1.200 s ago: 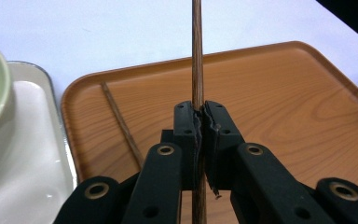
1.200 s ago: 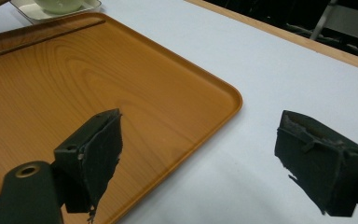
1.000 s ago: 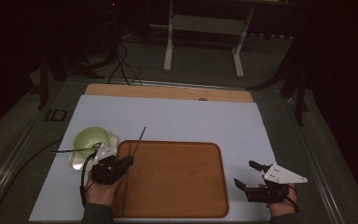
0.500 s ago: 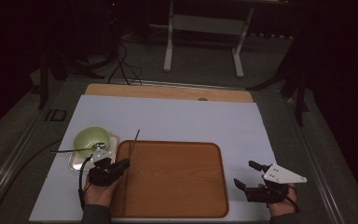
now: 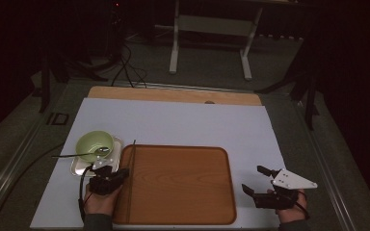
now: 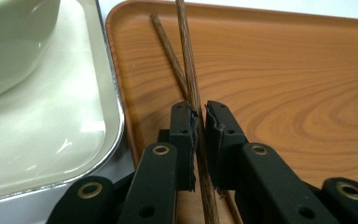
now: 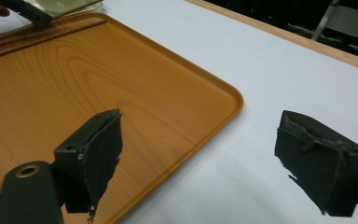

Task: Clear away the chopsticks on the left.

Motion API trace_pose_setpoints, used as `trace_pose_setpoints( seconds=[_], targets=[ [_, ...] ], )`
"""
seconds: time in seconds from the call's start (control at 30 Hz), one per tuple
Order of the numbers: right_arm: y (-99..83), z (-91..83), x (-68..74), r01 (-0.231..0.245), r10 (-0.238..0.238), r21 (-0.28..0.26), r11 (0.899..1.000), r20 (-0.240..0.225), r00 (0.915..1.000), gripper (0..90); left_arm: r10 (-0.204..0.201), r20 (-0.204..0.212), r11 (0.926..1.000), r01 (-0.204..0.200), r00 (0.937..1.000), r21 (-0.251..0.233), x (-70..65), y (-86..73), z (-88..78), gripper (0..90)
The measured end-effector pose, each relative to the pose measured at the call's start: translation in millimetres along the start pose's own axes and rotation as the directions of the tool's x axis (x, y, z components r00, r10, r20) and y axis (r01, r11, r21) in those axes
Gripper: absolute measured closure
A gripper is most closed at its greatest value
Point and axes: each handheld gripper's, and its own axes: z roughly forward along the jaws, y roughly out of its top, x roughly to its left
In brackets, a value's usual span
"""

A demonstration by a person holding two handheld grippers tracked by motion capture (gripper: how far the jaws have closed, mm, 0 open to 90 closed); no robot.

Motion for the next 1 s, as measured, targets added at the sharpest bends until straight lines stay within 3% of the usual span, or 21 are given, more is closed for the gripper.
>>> trace_pose_setpoints(
  seconds=[0.03, 0.33, 0.5, 0.8, 1.0],
  targets=[
    [0.1, 0.1, 0.2, 0.001, -0.001, -0.001, 1.000, -0.001, 1.0000, 14.8, 0.010, -0.036, 0.9996, -0.009, 0.9993, 0.025, -0.8, -0.6, 1.0, 81.5],
    [0.2, -0.2, 0.1, 0.001, -0.001, -0.001, 1.000, -0.001, 1.0000, 14.8, 0.042, -0.075, 0.9969, -0.037, 0.9963, 0.069, -4.1, -2.7, 2.4, 79.5],
    [0.2, -0.2, 0.0, 0.001, -0.001, -0.001, 1.000, -0.002, 1.0000, 14.8, 0.084, -0.114, 0.9930, -0.074, 0.9899, 0.091, -9.7, -3.4, 1.6, 79.5],
    [0.4, -0.2, 0.0, 0.000, 0.000, -0.001, 1.000, -0.003, 1.0000, 14.8, 0.110, -0.128, 0.9900, -0.097, 0.9856, 0.102, -12.1, -3.3, 1.4, 79.0],
    [0.4, -0.2, -0.1, 0.001, -0.001, -0.001, 1.000, -0.003, 1.0000, 14.8, 0.108, -0.127, 0.9903, -0.095, 0.9860, 0.101, -11.9, -3.6, 1.2, 78.5]
  ],
)
